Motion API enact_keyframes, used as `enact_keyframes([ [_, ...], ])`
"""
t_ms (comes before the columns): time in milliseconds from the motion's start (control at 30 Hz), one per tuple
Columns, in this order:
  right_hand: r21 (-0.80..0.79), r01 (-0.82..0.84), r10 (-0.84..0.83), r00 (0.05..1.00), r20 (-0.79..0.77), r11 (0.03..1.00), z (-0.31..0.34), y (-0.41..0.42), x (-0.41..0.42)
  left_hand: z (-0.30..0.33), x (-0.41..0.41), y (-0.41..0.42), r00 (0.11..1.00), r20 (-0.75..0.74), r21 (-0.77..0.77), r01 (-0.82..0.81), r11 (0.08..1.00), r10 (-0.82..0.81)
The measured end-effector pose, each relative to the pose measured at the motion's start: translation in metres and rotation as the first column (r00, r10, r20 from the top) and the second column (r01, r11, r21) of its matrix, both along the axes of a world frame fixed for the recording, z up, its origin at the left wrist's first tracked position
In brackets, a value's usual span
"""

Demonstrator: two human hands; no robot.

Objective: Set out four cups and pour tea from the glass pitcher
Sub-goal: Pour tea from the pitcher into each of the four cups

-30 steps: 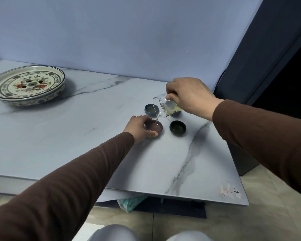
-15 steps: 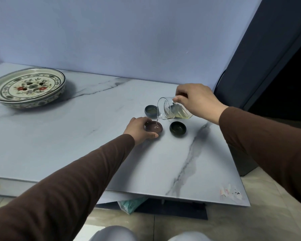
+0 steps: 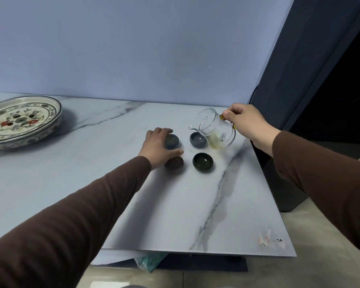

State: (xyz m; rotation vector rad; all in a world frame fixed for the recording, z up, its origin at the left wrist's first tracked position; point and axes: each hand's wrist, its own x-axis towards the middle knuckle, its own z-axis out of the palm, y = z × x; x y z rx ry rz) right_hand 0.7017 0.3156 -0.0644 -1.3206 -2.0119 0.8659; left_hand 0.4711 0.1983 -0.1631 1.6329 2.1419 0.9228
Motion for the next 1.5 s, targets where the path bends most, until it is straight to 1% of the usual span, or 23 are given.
enact_keyframes([
  [67, 0.044, 0.015, -0.016, 1.000, 0.018, 0.999, 0.004, 0.009, 0.004, 0.008, 0.000, 0.020, 0.998, -0.050, -0.026, 0.023, 0.999, -0.025],
  [200, 0.137, 0.030, -0.051, 0.988, 0.147, 0.990, 0.009, 0.023, 0.009, 0.016, 0.004, 0.061, 0.982, -0.163, -0.123, 0.075, 0.990, -0.095],
  [267, 0.166, 0.017, -0.051, 0.978, 0.204, 0.986, 0.009, 0.029, 0.010, 0.017, 0.007, 0.078, 0.961, -0.235, -0.189, 0.100, 0.977, -0.144],
  [333, 0.196, -0.005, -0.048, 0.964, 0.261, 0.981, 0.009, 0.034, 0.011, 0.015, 0.011, 0.092, 0.944, -0.272, -0.244, 0.118, 0.963, -0.185],
  [433, 0.231, -0.048, -0.032, 0.944, 0.330, 0.972, 0.008, 0.042, 0.010, 0.010, 0.016, 0.104, 0.951, -0.237, -0.300, 0.124, 0.946, -0.200],
  [533, 0.264, -0.091, -0.019, 0.921, 0.388, 0.960, 0.008, 0.047, 0.008, 0.004, 0.020, 0.107, 0.969, -0.180, -0.333, 0.101, 0.938, -0.169],
  [867, 0.365, -0.233, 0.016, 0.860, 0.510, 0.901, 0.007, 0.058, -0.010, -0.006, 0.018, 0.111, 0.980, -0.147, -0.299, 0.087, 0.950, -0.136],
  [1200, 0.448, -0.394, 0.052, 0.794, 0.605, 0.803, 0.009, 0.048, -0.026, -0.008, 0.019, 0.112, 0.981, -0.154, -0.309, 0.066, 0.949, -0.119],
  [1500, 0.486, -0.438, 0.045, 0.776, 0.629, 0.757, 0.009, 0.045, -0.032, -0.009, 0.018, 0.113, 0.980, -0.155, -0.308, 0.071, 0.949, -0.124],
])
